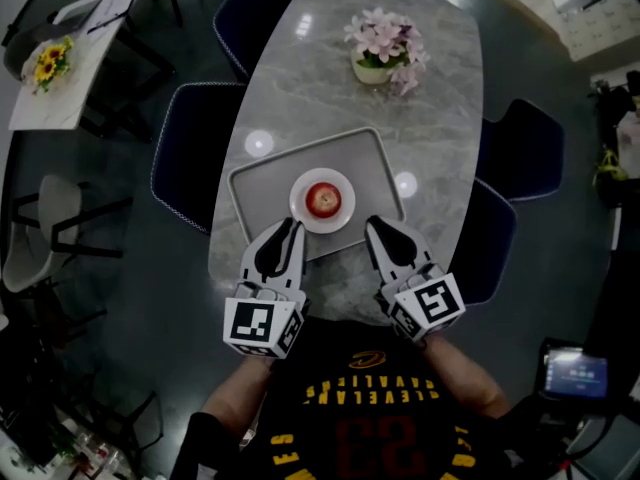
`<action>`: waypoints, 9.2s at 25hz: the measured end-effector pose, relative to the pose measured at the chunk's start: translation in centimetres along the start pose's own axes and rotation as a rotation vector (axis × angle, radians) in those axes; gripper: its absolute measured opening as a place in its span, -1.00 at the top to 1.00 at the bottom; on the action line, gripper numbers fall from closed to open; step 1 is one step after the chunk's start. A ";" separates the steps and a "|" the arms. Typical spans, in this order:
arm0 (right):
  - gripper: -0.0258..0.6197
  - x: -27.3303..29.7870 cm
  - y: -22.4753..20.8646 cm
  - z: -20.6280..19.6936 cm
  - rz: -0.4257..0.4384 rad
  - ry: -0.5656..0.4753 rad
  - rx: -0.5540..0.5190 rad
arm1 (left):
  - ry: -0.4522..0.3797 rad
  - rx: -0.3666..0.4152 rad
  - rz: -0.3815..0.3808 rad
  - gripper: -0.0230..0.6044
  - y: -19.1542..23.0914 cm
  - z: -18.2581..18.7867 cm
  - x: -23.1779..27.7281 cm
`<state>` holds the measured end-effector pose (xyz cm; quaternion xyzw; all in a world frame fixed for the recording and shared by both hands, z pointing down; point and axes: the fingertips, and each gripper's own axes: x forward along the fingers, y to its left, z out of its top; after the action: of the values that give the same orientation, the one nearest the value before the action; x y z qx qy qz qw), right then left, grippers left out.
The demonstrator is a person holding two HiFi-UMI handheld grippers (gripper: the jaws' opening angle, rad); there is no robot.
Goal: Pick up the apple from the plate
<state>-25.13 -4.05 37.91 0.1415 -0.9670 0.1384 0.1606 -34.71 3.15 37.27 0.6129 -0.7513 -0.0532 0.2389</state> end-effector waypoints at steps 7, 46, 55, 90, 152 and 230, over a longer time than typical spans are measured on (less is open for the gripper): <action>0.78 1.5 -1.9 -2.2 -0.027 0.060 0.079 | 0.110 0.013 0.024 0.74 2.8 -2.6 2.8; 0.78 7.9 -8.3 -19.3 -0.152 0.535 0.470 | 0.652 -0.409 0.051 0.64 10.2 -18.9 8.5; 0.78 8.2 -8.2 -19.8 -0.152 0.578 0.549 | 0.691 -0.408 0.038 0.65 9.6 -19.4 8.6; 0.78 4.0 -7.1 -17.9 -0.147 0.479 0.727 | 0.699 -0.565 0.007 0.78 6.3 -18.6 6.4; 0.79 -20.7 -15.6 -29.2 -0.416 0.284 0.923 | 0.924 -0.289 -0.191 0.78 -16.5 -31.8 7.1; 0.91 -19.4 -13.0 -11.7 -0.266 -0.102 0.394 | 0.379 0.024 -0.446 0.92 -23.3 -14.3 5.2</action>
<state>-0.19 -7.95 44.71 0.3029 -0.9010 0.2949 0.0978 -8.49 -4.37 42.65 0.7649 -0.5403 0.0202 0.3502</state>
